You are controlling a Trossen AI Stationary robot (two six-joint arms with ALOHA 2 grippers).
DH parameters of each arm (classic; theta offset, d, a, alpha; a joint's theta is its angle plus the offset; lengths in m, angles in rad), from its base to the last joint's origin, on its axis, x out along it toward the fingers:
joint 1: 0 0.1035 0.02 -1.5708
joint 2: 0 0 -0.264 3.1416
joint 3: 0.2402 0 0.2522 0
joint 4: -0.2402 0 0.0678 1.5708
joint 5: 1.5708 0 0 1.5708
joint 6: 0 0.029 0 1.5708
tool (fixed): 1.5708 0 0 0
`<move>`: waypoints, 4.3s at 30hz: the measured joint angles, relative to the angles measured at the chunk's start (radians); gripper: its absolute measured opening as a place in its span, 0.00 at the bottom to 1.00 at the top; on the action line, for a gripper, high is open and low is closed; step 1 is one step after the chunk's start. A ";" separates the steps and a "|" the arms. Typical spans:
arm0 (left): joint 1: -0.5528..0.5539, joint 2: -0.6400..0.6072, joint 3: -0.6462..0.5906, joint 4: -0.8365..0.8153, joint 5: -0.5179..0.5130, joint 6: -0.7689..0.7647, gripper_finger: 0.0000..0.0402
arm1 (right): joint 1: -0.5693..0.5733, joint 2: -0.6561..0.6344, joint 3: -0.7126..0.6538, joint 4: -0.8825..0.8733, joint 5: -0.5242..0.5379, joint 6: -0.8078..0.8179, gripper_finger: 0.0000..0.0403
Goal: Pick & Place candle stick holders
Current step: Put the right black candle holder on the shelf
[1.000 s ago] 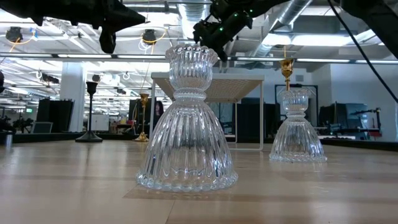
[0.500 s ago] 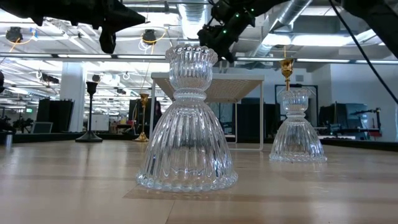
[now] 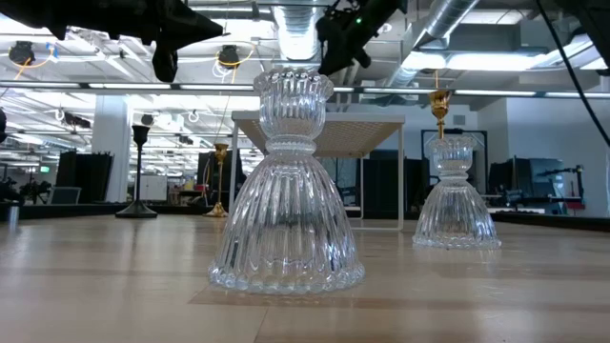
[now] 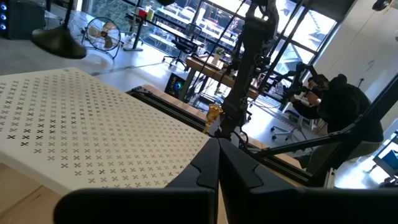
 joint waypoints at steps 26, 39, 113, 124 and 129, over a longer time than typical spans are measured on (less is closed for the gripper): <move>0.000 0.000 0.000 -0.002 -0.008 0.000 0.01 | 0.042 -0.265 -0.123 -0.168 0.100 -0.129 0.00; 0.000 0.000 0.000 -0.002 -0.008 0.000 0.01 | 0.026 -0.450 -0.620 0.320 -0.008 0.026 0.00; 0.000 0.000 0.000 -0.002 -0.007 0.000 0.01 | -0.047 -0.282 -0.620 0.431 -0.108 0.089 0.14; 0.000 0.000 0.000 -0.002 -0.007 0.000 0.01 | -0.038 -0.285 -0.620 0.432 -0.109 0.080 0.15; 0.000 0.000 0.000 -0.003 -0.007 0.000 0.01 | -0.038 -0.285 -0.620 0.429 -0.109 0.078 0.16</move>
